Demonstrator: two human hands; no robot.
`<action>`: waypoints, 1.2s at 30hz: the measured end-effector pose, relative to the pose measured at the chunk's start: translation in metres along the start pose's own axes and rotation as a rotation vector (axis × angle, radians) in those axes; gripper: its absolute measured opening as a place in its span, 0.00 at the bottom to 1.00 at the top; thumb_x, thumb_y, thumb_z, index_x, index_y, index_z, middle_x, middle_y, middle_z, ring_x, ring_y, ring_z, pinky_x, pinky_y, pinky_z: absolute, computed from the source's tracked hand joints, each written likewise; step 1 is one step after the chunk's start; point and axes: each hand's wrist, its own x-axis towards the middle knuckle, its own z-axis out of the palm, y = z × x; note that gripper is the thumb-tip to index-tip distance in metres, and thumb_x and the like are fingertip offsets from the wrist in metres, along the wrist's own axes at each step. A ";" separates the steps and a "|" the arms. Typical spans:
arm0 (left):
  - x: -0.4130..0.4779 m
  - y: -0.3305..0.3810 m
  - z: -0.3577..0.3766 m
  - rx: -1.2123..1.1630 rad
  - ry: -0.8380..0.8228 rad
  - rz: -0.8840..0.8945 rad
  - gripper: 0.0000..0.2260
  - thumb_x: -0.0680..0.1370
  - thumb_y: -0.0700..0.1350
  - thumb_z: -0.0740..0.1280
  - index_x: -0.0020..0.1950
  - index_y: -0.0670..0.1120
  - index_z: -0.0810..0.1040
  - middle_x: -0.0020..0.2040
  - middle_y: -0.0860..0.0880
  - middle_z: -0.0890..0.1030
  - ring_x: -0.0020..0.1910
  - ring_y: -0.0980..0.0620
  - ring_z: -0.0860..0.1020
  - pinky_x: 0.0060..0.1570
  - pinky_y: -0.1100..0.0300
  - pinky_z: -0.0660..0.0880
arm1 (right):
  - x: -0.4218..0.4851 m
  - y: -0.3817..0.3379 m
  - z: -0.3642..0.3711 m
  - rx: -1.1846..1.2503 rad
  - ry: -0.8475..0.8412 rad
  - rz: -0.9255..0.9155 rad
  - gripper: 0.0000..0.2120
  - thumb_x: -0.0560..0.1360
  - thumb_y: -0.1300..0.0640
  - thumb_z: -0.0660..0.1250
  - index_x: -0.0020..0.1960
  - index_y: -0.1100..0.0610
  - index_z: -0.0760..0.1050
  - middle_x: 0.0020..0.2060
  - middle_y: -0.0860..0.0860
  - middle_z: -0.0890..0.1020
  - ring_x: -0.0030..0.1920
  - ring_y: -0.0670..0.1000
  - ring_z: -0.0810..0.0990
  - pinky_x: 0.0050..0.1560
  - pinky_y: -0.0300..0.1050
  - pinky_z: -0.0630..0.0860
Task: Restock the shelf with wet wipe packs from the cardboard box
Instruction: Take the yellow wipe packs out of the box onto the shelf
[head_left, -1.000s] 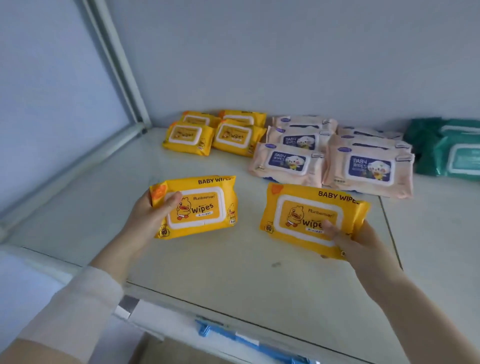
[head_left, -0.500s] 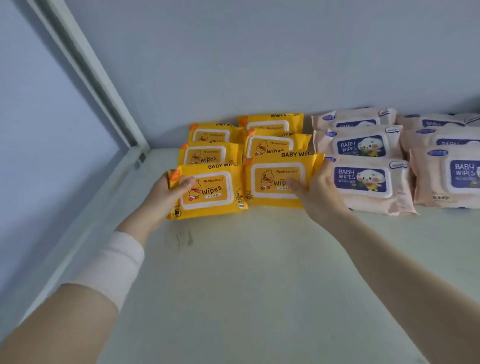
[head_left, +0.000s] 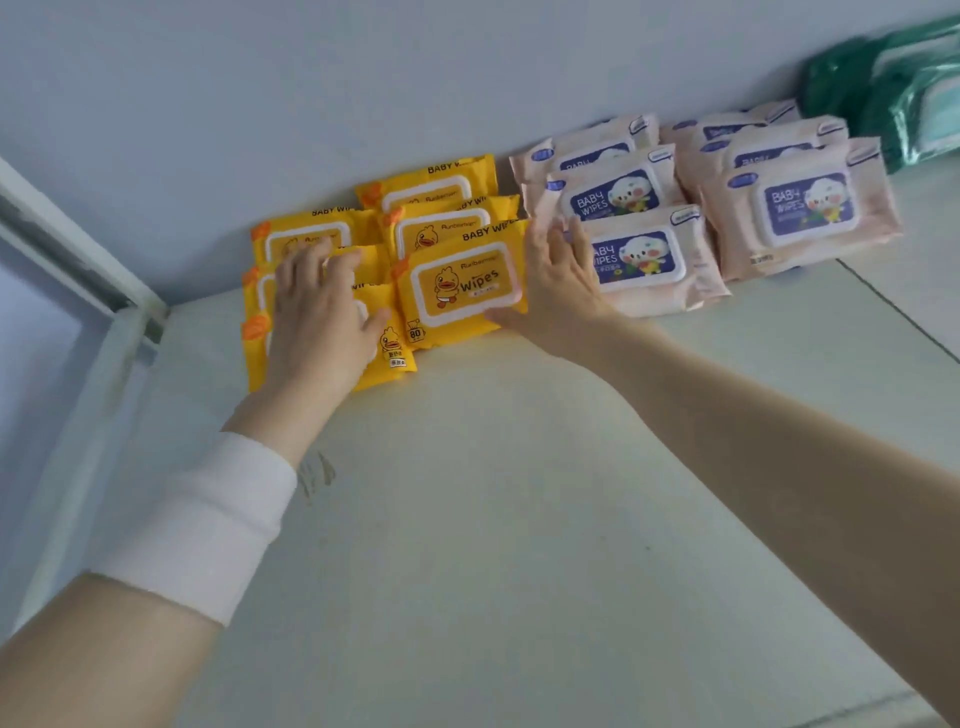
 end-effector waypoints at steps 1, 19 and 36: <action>0.006 0.025 -0.004 0.040 -0.081 0.085 0.26 0.75 0.48 0.67 0.70 0.43 0.66 0.72 0.41 0.65 0.72 0.41 0.59 0.70 0.49 0.56 | -0.008 0.010 -0.013 -0.025 0.004 -0.009 0.46 0.74 0.42 0.64 0.76 0.58 0.38 0.76 0.60 0.41 0.75 0.58 0.34 0.74 0.54 0.39; -0.121 0.658 0.017 0.347 -0.951 1.002 0.21 0.77 0.55 0.62 0.67 0.46 0.70 0.60 0.47 0.78 0.51 0.50 0.75 0.54 0.58 0.69 | -0.399 0.465 -0.267 -0.354 -0.366 0.629 0.29 0.77 0.44 0.58 0.72 0.59 0.63 0.68 0.55 0.70 0.66 0.55 0.70 0.66 0.48 0.65; -0.257 1.034 0.272 0.568 -1.200 1.442 0.22 0.78 0.58 0.59 0.66 0.46 0.70 0.62 0.47 0.75 0.59 0.46 0.74 0.61 0.49 0.71 | -0.624 0.827 -0.253 0.121 -0.467 1.355 0.27 0.77 0.46 0.61 0.71 0.57 0.63 0.66 0.54 0.73 0.66 0.55 0.71 0.65 0.47 0.69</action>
